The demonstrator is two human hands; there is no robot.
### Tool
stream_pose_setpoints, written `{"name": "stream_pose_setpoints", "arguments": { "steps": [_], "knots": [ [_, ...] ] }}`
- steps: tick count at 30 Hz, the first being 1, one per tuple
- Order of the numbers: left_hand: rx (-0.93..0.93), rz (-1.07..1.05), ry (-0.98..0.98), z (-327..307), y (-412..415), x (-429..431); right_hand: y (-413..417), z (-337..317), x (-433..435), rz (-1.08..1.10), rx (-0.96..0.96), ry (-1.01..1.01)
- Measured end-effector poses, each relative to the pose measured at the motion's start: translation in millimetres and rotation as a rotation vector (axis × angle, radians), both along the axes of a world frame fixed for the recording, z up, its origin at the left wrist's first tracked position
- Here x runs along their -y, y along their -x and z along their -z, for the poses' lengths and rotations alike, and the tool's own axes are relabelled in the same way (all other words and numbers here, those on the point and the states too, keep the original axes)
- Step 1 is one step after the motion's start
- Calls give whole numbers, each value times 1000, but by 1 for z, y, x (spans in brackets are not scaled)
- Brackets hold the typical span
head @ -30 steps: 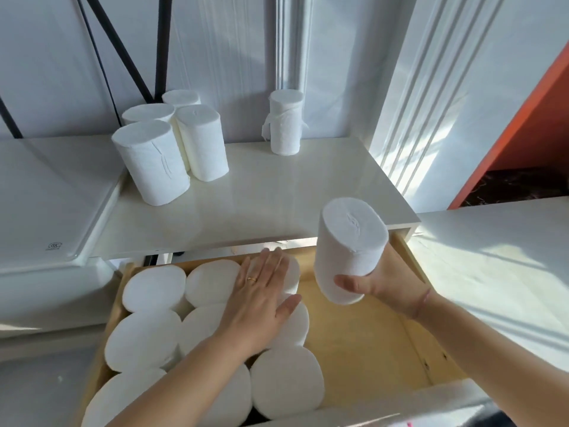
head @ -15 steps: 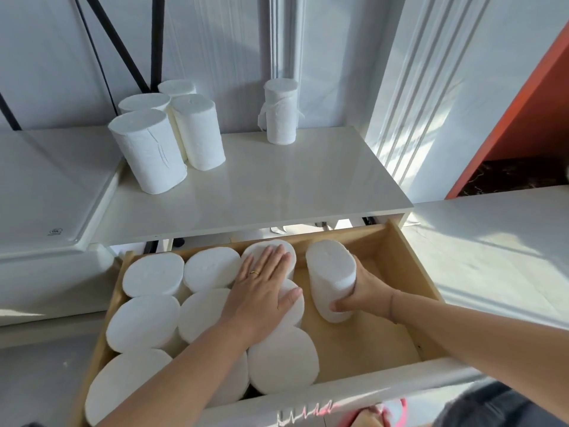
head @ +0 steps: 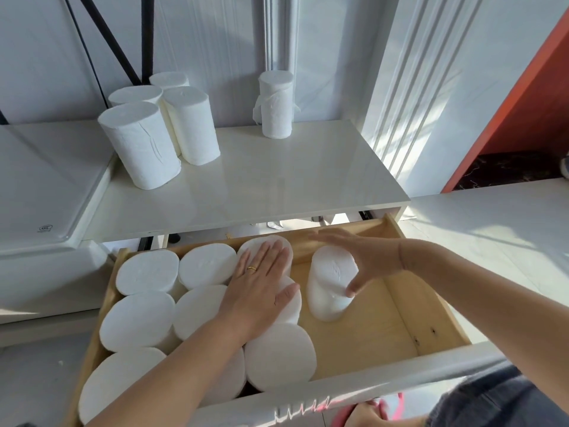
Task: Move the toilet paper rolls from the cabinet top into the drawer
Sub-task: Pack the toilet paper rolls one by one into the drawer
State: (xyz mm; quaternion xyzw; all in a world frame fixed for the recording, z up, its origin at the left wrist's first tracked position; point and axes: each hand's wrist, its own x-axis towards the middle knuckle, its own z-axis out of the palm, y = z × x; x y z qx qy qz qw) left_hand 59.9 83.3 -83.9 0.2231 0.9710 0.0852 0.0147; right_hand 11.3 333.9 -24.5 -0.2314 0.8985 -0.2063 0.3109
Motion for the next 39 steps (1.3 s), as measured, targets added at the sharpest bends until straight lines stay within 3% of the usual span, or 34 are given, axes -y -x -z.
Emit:
{"name": "stream_pose_setpoints", "arguments": {
  "steps": [4, 9, 12, 18, 21, 25, 32, 34, 37, 39],
  "knots": [
    [-13, 3, 7, 2, 0, 0, -6, 13, 11, 24, -34, -114],
    [-12, 2, -9, 0, -1, 0, -26, 24, 21, 502, -178, -172],
    [-7, 5, -13, -1, -1, 0, -30, 25, 24, 632, -160, -272],
    [-9, 68, 5, -4, 10, -7, -22, 16, 21, 1164, 445, 429],
    [4, 60, -22, -4, 13, -15, -24, 19, 27, 1292, 640, 682],
    [-18, 51, -35, -2, 12, -17, -21, 24, 41, 1329, 664, 814],
    [-24, 45, -26, -2, 12, -18, -18, 19, 60, 1338, 635, 819],
    [-18, 48, -31, -1, 13, -18, -23, 18, 56, 1221, 551, 582],
    [-34, 47, -69, -2, 12, -10, -29, 18, 55, 980, 58, 149],
    [-76, 14, -94, -5, 12, 4, -32, 9, 65, 868, -304, 162]
  ]
}}
